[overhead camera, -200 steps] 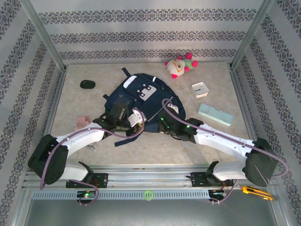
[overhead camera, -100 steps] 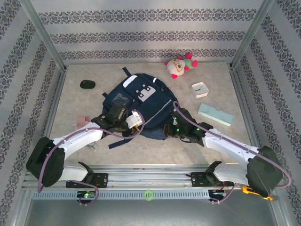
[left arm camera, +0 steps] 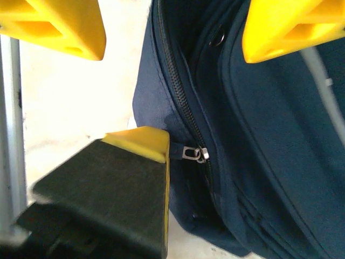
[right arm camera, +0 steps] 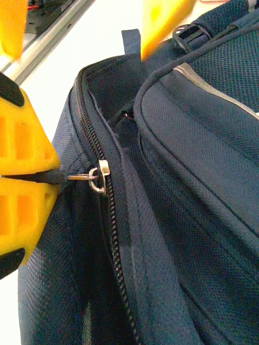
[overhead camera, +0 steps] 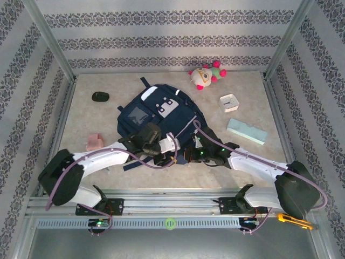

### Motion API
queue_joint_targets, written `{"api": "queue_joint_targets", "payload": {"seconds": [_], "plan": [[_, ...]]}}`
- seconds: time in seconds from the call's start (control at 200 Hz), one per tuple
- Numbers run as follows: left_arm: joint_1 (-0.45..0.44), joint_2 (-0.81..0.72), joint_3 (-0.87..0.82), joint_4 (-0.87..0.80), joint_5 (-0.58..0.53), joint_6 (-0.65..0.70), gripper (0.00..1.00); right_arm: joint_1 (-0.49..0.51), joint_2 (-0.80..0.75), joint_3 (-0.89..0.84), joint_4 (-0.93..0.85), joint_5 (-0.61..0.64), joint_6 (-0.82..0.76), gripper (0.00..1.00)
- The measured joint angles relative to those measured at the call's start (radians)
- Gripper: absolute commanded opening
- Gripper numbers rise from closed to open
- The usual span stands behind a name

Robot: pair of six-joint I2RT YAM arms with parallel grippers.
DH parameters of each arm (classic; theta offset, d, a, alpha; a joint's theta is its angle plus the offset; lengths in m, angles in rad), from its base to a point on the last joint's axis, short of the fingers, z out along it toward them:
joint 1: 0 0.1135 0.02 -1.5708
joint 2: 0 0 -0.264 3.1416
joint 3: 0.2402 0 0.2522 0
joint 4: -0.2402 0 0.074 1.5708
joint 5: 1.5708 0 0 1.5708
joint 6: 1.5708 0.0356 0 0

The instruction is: Pack books, pencil case, and school supplies into a backpack

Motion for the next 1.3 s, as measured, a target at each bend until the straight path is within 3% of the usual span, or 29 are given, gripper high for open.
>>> {"api": "queue_joint_targets", "payload": {"seconds": [0.08,0.165,0.23,0.44,0.67,0.789,0.879,0.939,1.054,1.144,1.304], "plan": [[-0.006,0.065,0.004,0.036,-0.011,-0.008,0.48,-0.004,0.0,0.0,0.0,-0.007,-0.005,0.0],[-0.008,0.111,0.012,0.06,-0.026,0.002,0.17,-0.014,-0.001,0.0,0.0,-0.019,-0.012,0.0],[-0.008,0.119,0.014,0.064,-0.034,0.011,0.0,-0.027,-0.006,0.0,0.0,-0.027,-0.014,0.0],[0.005,0.081,0.056,-0.059,-0.05,0.15,0.0,-0.127,-0.051,0.0,-0.038,-0.076,-0.046,0.0],[0.114,-0.026,0.103,-0.34,-0.053,0.379,0.0,-0.19,-0.065,0.0,-0.064,-0.154,-0.109,0.0],[0.165,-0.071,0.1,-0.445,-0.068,0.464,0.11,-0.168,-0.043,0.0,-0.048,-0.185,-0.122,0.0],[0.177,-0.11,0.091,-0.498,-0.093,0.489,0.45,-0.129,-0.023,0.0,-0.036,-0.188,-0.122,0.0],[0.183,-0.132,0.09,-0.523,-0.082,0.484,0.58,-0.116,-0.01,0.0,-0.032,-0.187,-0.118,0.0],[0.171,-0.177,0.078,-0.475,-0.026,0.396,0.65,-0.106,0.01,-0.002,-0.015,-0.186,-0.117,0.0],[0.104,-0.204,0.047,-0.356,-0.034,0.305,0.68,-0.105,0.016,-0.002,-0.006,-0.185,-0.114,0.0],[0.0,-0.11,0.064,-0.185,-0.068,0.18,0.71,-0.103,0.016,-0.002,0.003,-0.185,-0.114,0.0]]}}
